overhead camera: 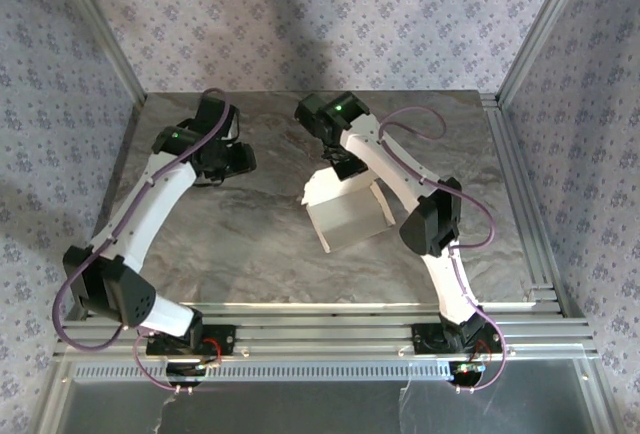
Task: Fold the paper box
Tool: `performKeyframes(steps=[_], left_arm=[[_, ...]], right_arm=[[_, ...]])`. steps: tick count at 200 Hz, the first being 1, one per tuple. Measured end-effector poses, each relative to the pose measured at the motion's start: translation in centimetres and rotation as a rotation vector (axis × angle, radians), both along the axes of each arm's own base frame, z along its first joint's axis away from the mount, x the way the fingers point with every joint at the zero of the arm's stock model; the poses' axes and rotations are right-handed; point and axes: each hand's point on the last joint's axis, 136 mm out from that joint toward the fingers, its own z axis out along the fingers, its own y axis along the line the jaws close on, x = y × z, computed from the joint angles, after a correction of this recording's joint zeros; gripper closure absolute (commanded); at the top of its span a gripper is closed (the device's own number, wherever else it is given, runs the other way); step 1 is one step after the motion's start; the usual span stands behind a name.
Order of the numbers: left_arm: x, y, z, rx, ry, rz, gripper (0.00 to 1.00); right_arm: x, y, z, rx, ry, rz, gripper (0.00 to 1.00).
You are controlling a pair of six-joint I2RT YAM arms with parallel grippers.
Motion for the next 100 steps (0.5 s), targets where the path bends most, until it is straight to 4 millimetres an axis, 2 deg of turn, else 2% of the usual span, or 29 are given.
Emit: performKeyframes(steps=[11,38,53,72,100], left_arm=[[-0.6,0.0,-0.1,-0.002,0.002,-0.019,0.49],[-2.2,-0.6,-1.0,-0.032,0.031,-0.089,0.52],[-3.0,-1.1,-2.0,-0.049,0.055,-0.134,0.53],[-3.5,-2.0,-3.3,-0.065,0.074,-0.192,0.53],[-3.9,-3.6,-4.2,-0.098,0.065,-0.295,0.51]], right_arm=[[-0.1,-0.1,-0.7,0.008,0.014,-0.024,1.0],[-0.5,-0.3,-2.6,0.014,0.028,-0.047,0.76],[-0.7,-0.4,-2.9,0.019,0.015,-0.033,0.66],[-0.6,-0.6,-1.8,0.017,-0.028,0.022,0.54],[-0.4,-2.0,2.0,-0.02,-0.149,0.157,0.37]])
